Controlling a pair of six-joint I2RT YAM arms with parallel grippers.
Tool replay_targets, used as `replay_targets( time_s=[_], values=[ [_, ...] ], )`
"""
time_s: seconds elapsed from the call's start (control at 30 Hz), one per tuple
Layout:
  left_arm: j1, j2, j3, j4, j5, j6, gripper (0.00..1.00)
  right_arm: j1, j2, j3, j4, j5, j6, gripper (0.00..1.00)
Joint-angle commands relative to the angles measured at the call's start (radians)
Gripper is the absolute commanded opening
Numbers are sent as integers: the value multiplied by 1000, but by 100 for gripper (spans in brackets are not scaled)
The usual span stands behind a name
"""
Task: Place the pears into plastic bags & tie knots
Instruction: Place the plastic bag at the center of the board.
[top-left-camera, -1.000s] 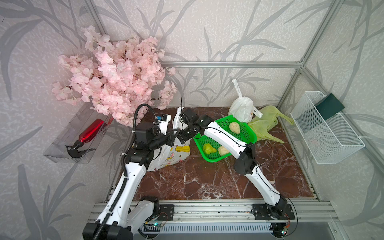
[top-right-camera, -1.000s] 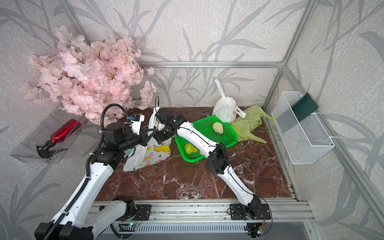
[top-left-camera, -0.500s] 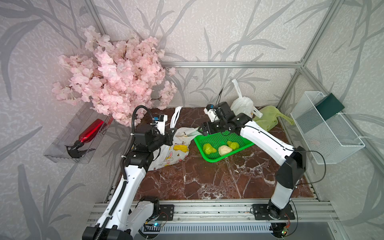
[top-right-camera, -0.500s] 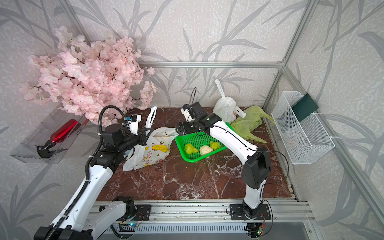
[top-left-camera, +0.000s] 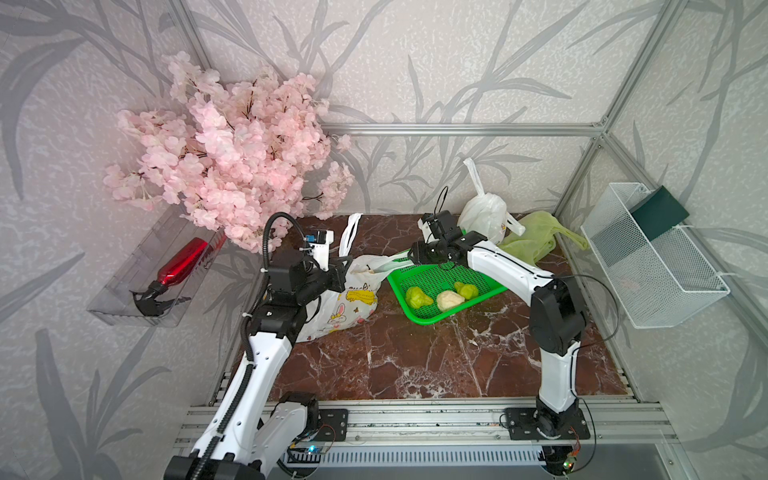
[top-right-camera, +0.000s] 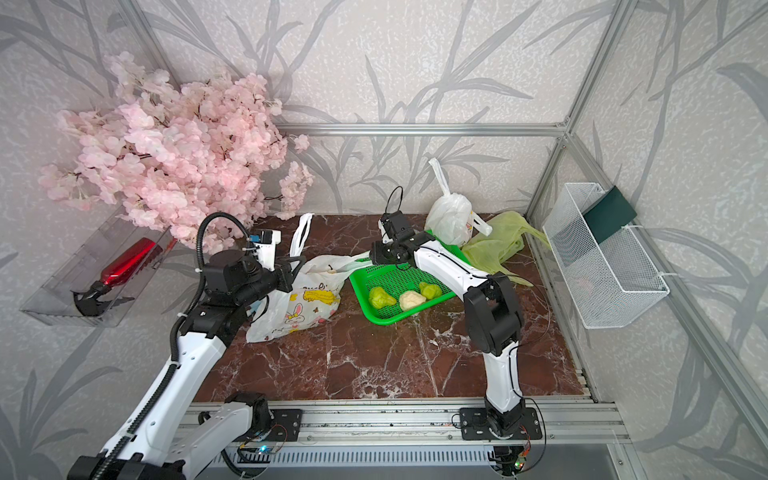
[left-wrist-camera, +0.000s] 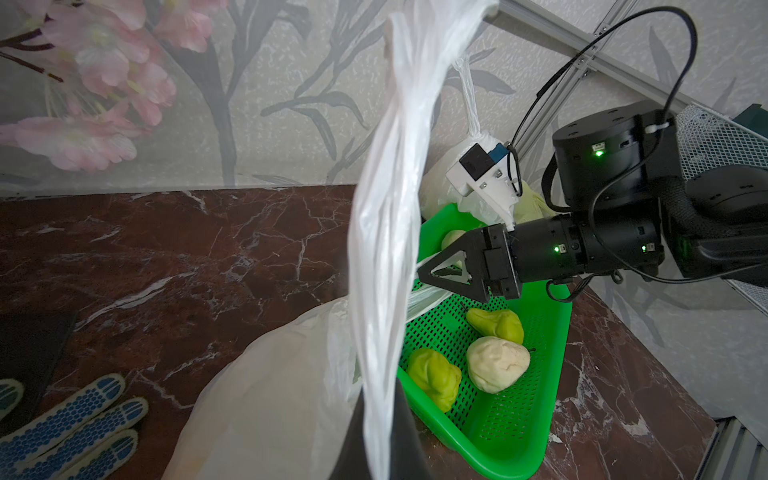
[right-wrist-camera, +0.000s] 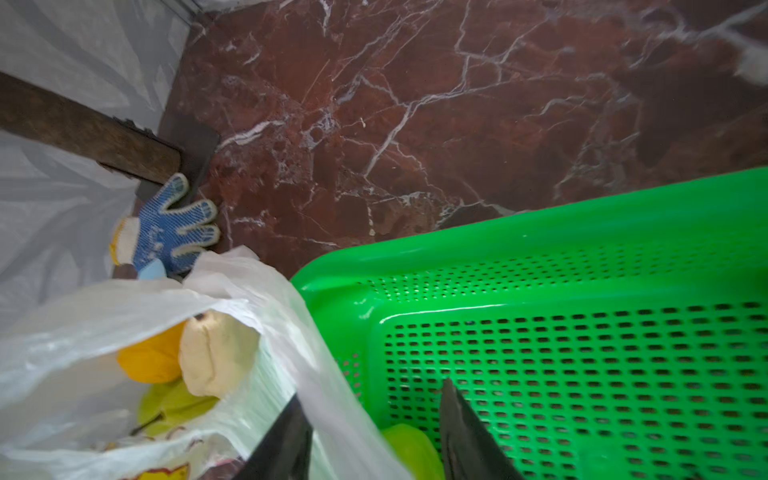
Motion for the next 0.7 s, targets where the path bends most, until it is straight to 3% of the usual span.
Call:
replay_targets(
  time_s=[0.0, 0.23, 0.5, 0.67],
  values=[
    [-3, -55, -5, -4, -35, 12, 0, 42, -95, 54, 22, -75, -23, 24],
    [-3, -151, 34, -154, -234, 128, 0, 269, -253, 101, -176, -44, -97, 11],
    [-25, -174, 131, -197, -10, 48, 0, 310, -481, 53, -258, -40, -56, 6],
    [-52, -143, 99, -94, 124, -52, 0, 208, -570, -6, -245, -68, -18, 4]
  ],
)
